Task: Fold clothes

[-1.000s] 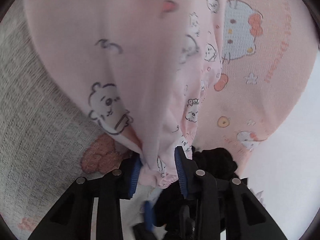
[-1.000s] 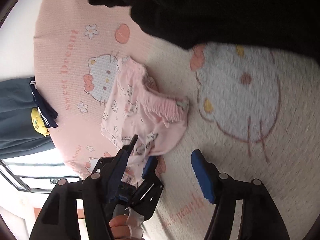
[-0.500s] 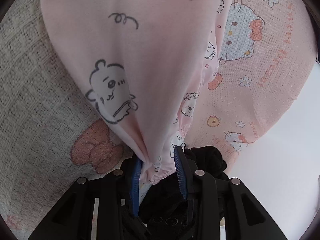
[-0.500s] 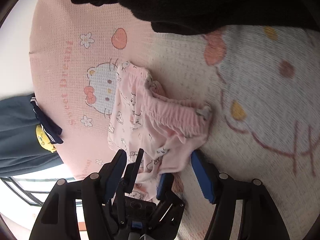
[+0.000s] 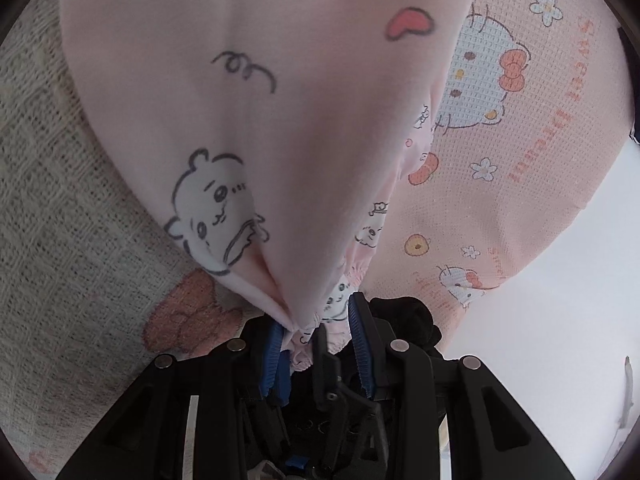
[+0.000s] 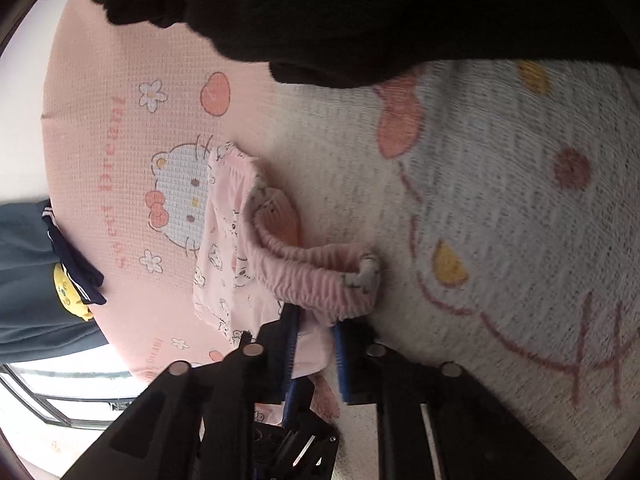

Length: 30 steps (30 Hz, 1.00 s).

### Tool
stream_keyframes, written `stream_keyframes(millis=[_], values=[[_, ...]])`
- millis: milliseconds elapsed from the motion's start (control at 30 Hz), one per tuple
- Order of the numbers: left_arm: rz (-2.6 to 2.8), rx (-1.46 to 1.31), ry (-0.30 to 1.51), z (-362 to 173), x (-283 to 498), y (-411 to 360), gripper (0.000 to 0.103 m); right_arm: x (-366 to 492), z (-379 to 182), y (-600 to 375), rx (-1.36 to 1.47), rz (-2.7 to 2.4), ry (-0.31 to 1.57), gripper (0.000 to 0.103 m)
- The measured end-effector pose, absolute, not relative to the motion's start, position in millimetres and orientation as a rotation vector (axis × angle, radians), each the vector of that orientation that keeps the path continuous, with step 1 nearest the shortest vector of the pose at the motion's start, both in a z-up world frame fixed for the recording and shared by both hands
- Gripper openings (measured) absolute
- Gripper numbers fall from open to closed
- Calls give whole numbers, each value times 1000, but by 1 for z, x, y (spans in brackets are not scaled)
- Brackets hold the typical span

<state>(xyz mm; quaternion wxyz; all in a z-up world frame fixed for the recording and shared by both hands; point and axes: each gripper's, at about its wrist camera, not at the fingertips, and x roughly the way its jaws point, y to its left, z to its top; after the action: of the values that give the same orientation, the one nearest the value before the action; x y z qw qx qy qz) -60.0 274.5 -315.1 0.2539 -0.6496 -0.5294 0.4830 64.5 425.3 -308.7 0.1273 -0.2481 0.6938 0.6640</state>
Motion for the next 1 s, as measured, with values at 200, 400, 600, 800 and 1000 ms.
stream_keyframes(millis=[200, 400, 600, 800, 1000], values=[[1327, -1772, -1436, -316, -63, 269, 29, 64, -298, 423, -769, 2002, 1883, 9], [1397, -1815, -1314, -310, -67, 268, 21, 68, -281, 422, -794, 2056, 1796, 9], [1501, -1804, -1200, -297, -68, 267, 9, 79, -269, 423, -812, 2065, 1809, 9], [1516, -1829, -1098, -287, -69, 271, 7, 92, -277, 415, -796, 1988, 1958, 15], [1477, -1848, -1100, -283, -71, 271, 7, 101, -306, 410, -747, 1823, 2178, 39]])
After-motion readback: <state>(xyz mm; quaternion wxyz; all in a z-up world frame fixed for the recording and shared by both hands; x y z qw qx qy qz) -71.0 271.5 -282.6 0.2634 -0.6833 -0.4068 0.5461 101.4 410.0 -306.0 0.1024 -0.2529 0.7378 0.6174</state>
